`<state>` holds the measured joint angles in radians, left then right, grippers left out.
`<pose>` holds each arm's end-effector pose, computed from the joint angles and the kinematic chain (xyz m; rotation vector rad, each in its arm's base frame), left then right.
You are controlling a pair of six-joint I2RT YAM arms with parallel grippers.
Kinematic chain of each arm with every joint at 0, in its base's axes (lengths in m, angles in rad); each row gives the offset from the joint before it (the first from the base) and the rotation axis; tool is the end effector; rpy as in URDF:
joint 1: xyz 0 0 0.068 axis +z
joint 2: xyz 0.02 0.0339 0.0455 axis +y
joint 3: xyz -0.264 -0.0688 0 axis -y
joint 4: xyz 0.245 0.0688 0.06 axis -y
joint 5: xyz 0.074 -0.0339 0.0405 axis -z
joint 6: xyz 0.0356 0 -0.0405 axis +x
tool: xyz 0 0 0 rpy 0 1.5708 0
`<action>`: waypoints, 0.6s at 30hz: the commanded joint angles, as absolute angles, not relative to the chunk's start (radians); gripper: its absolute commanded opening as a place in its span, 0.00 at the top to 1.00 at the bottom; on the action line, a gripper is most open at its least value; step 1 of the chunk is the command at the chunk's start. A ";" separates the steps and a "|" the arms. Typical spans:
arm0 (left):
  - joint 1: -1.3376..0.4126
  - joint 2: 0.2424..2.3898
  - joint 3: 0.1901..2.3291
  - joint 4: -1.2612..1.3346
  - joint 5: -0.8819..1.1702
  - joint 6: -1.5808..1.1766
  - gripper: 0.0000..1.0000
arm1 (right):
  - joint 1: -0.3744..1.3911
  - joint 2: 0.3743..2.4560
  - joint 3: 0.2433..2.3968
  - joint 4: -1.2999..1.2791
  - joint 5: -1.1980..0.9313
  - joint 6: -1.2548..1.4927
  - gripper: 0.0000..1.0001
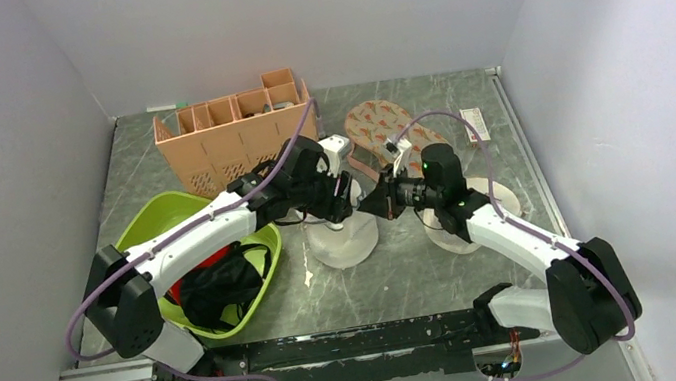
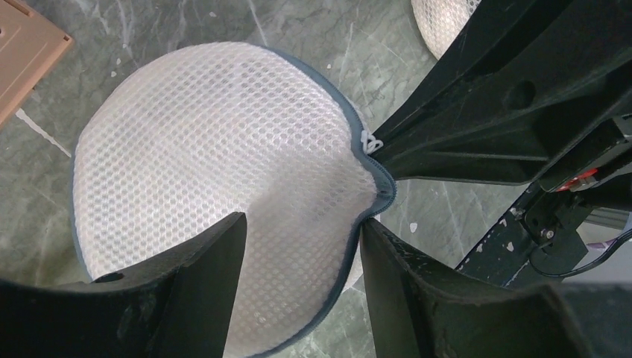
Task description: Unzip the laundry bag and remove the bra
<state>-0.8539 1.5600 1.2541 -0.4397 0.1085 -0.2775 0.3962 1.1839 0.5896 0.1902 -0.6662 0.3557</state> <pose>0.2265 -0.2658 0.2867 0.7413 2.2986 -0.6772 0.2228 0.1171 0.2304 -0.4997 2.0006 1.1341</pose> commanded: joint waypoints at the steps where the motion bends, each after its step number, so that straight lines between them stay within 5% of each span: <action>1: -0.862 1.573 1.286 -0.401 0.145 -0.293 0.31 | 0.425 1.167 0.574 0.239 -0.698 0.365 1.00; 7: -0.879 1.570 1.281 -0.396 0.134 -0.298 0.39 | 0.442 1.179 0.575 0.249 -0.689 0.367 1.00; 18: -0.878 1.496 1.280 -0.458 0.059 -0.239 0.91 | 0.440 1.158 0.605 0.140 -0.537 0.306 1.00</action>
